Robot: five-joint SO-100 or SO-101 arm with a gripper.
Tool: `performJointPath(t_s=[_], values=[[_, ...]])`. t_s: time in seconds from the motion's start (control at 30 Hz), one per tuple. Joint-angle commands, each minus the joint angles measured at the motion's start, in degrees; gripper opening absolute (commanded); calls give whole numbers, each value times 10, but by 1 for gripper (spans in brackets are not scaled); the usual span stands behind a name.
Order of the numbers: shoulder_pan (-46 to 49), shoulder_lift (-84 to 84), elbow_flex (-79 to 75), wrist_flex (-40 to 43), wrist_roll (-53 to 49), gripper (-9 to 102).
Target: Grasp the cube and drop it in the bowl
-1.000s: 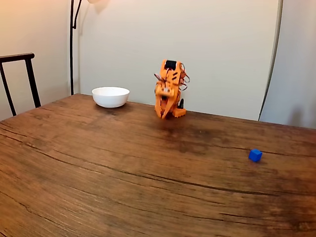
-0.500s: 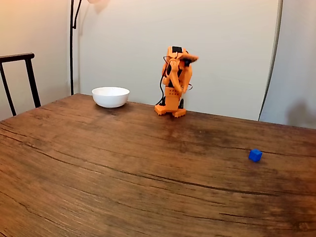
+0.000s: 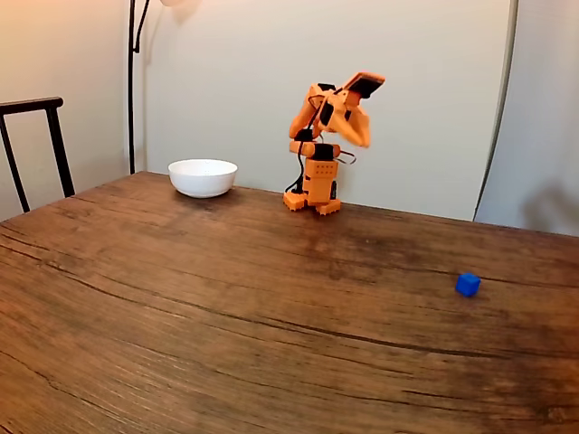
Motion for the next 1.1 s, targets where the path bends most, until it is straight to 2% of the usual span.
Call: performJointPath(t_s=[0.0,0.17,0.43,0.73,1.07], values=[[-9,-5,-23,-33,2,1],[-8,-30,-25,-58,3,1],[-11,-199,-45,-173,2,1],[-27,-404,-183,-179,3,1],[-89,-645,-374,-179,3,1]])
